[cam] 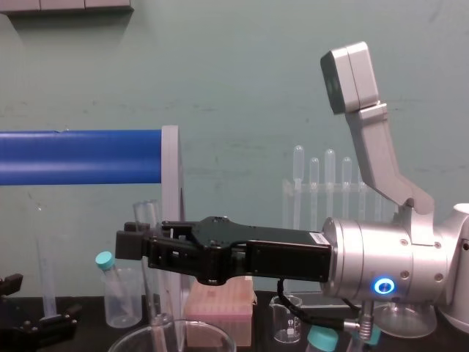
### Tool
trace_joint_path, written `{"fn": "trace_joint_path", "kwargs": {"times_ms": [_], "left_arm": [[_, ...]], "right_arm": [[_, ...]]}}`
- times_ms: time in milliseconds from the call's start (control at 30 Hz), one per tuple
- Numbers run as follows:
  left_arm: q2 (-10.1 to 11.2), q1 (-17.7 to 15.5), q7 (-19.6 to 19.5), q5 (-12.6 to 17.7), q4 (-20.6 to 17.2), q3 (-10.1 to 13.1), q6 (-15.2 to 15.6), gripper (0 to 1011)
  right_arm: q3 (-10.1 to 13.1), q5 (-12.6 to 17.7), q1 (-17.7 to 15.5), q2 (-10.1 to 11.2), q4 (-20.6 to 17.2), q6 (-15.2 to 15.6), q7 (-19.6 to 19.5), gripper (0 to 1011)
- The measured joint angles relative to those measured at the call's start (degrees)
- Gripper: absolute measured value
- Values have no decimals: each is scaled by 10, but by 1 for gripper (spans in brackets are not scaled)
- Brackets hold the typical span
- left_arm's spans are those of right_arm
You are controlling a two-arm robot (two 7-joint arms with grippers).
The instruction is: Hold the test tube with one hand and immerse one end into the beaker, then return it to the test tube rack.
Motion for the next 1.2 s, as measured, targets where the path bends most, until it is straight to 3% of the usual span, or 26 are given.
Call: {"fn": "trace_joint_path", "kwargs": {"times_ms": [1200], "left_arm": [[0, 0, 0, 0, 0, 0, 0, 1000]], "right_arm": [[0, 0, 0, 0, 0, 0, 0, 243]]}}
